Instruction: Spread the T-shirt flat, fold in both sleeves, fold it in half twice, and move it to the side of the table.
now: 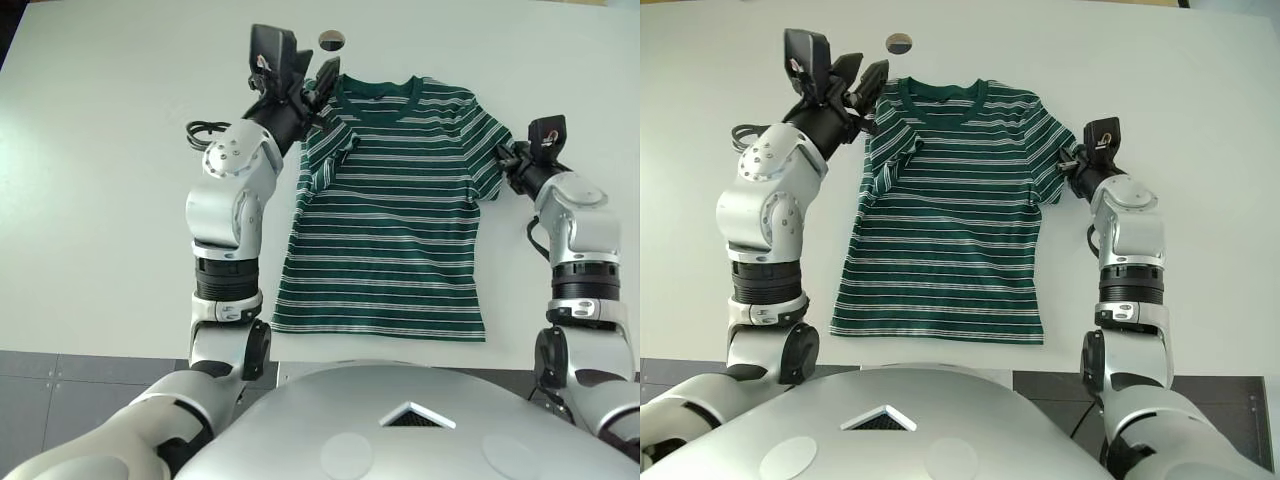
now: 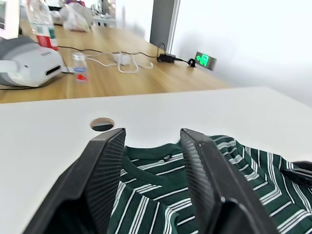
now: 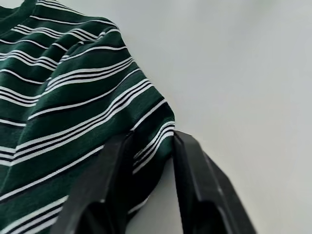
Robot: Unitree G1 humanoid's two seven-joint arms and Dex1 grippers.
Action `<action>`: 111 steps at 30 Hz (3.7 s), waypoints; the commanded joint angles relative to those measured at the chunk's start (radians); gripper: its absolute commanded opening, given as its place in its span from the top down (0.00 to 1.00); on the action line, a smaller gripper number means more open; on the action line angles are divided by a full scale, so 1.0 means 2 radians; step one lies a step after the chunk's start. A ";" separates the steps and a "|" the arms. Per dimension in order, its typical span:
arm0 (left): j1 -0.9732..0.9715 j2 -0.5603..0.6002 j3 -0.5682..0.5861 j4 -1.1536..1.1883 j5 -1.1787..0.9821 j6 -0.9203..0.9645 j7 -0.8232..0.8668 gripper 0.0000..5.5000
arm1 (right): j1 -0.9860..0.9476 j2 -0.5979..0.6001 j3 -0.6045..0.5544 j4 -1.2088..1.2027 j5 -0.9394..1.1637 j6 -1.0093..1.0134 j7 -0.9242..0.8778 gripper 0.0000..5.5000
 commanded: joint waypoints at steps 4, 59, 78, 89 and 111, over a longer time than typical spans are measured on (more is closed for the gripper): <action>0.046 0.033 -0.015 0.022 0.041 -0.067 0.005 0.62 | -0.001 0.008 -0.005 -0.001 0.011 0.001 0.006 0.98; 0.273 0.479 -0.077 0.030 0.250 -0.577 -0.225 0.73 | 0.318 -0.325 0.037 -0.177 -0.275 -0.597 0.169 0.48; 0.328 0.492 -0.116 -0.019 0.146 -0.586 -0.349 0.59 | 0.386 -0.356 0.120 -0.330 -0.268 -0.573 0.234 0.39; 0.287 0.468 -0.167 -0.030 0.169 -0.583 -0.369 0.58 | 0.358 -0.364 0.169 -0.326 -0.280 -0.571 0.253 0.52; 0.302 0.525 -0.168 -0.070 0.032 -0.453 -0.497 0.98 | 0.367 -0.376 0.161 -0.370 -0.063 -0.392 0.343 0.98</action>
